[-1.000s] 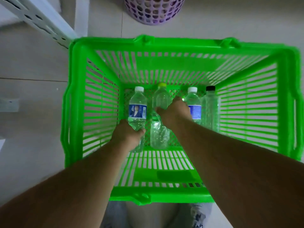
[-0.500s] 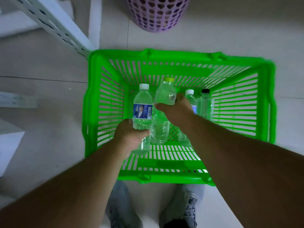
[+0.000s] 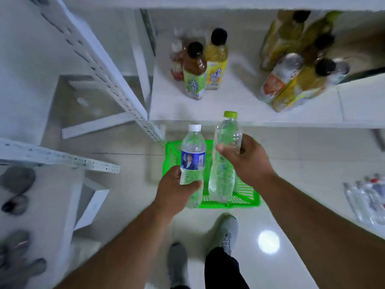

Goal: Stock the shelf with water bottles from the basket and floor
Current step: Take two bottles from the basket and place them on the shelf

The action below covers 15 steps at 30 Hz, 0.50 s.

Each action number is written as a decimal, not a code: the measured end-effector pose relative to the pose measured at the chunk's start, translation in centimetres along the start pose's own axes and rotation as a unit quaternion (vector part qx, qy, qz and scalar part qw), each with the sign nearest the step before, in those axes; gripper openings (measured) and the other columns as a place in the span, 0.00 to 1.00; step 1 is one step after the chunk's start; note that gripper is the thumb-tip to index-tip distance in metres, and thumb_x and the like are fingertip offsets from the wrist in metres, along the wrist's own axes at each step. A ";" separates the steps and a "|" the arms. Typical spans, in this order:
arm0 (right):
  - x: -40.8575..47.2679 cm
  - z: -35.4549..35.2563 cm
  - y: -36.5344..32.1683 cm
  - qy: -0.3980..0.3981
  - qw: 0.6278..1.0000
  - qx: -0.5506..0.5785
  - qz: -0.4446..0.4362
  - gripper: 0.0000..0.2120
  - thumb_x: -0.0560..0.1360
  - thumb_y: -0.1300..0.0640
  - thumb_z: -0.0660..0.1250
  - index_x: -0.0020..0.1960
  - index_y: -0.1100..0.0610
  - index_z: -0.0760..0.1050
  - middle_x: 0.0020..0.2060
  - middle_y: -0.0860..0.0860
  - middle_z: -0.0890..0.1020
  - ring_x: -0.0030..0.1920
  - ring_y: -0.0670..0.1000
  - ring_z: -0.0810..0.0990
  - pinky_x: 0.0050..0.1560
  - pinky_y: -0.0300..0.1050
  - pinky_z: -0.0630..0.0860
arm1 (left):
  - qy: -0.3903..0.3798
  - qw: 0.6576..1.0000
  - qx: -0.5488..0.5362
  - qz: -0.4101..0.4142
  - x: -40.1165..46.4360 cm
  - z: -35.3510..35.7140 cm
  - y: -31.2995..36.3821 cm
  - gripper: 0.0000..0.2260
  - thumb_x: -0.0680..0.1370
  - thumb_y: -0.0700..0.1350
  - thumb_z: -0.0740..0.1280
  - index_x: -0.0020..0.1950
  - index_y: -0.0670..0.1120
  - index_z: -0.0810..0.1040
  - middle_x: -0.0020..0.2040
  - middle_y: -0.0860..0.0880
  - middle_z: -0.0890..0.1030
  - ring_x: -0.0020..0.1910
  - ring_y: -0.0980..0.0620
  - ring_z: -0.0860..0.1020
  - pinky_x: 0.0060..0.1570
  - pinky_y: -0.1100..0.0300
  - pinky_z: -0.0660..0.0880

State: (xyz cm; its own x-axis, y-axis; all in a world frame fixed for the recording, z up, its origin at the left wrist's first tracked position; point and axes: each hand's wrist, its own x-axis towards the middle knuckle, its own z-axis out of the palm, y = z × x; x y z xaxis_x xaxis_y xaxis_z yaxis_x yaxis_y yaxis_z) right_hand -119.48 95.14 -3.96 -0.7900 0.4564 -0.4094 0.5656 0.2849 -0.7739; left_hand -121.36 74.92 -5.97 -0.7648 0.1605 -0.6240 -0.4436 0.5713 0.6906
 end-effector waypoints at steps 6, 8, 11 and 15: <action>-12.4 -7.2 -12.5 0.055 0.996 0.043 -0.052 0.18 0.71 0.40 0.74 0.55 0.48 0.79 0.43 0.41 0.85 0.45 0.40 0.83 0.48 0.43 0.78 | -0.016 0.995 -0.030 0.093 -12.9 -7.2 8.5 0.16 0.69 0.44 0.78 0.52 0.54 0.78 0.47 0.58 0.84 0.43 0.70 0.79 0.45 0.72 0.73; -16.2 -9.2 -16.0 0.073 0.993 0.061 -0.074 0.18 0.71 0.41 0.75 0.57 0.47 0.79 0.45 0.40 0.86 0.48 0.40 0.83 0.52 0.45 0.79 | -0.020 0.991 -0.030 0.125 -17.0 -9.3 10.7 0.15 0.69 0.43 0.78 0.52 0.53 0.79 0.48 0.57 0.85 0.46 0.63 0.81 0.47 0.69 0.75; -21.3 -12.0 -20.3 0.098 0.986 0.069 -0.116 0.18 0.71 0.41 0.75 0.57 0.47 0.80 0.47 0.42 0.86 0.49 0.42 0.83 0.53 0.47 0.80 | -0.020 0.984 -0.023 0.176 -22.6 -11.7 13.4 0.14 0.69 0.41 0.77 0.51 0.52 0.80 0.44 0.59 0.84 0.41 0.68 0.79 0.41 0.76 0.71; -26.5 -15.3 -24.4 0.117 0.979 0.056 -0.157 0.13 0.73 0.45 0.74 0.54 0.49 0.80 0.45 0.44 0.85 0.47 0.43 0.83 0.50 0.45 0.79 | -0.027 0.975 -0.033 0.217 -27.8 -13.6 16.1 0.13 0.70 0.41 0.77 0.50 0.53 0.79 0.44 0.59 0.85 0.42 0.67 0.81 0.38 0.76 0.72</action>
State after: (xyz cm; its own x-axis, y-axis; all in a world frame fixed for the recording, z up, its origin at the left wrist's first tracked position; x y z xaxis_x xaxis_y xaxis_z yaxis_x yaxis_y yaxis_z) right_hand -108.71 89.04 33.14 -0.8374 0.5457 -0.0318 0.2648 0.3541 -0.8969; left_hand -113.62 68.66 27.46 -0.8625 0.4187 -0.2843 -0.1139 0.3867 0.9151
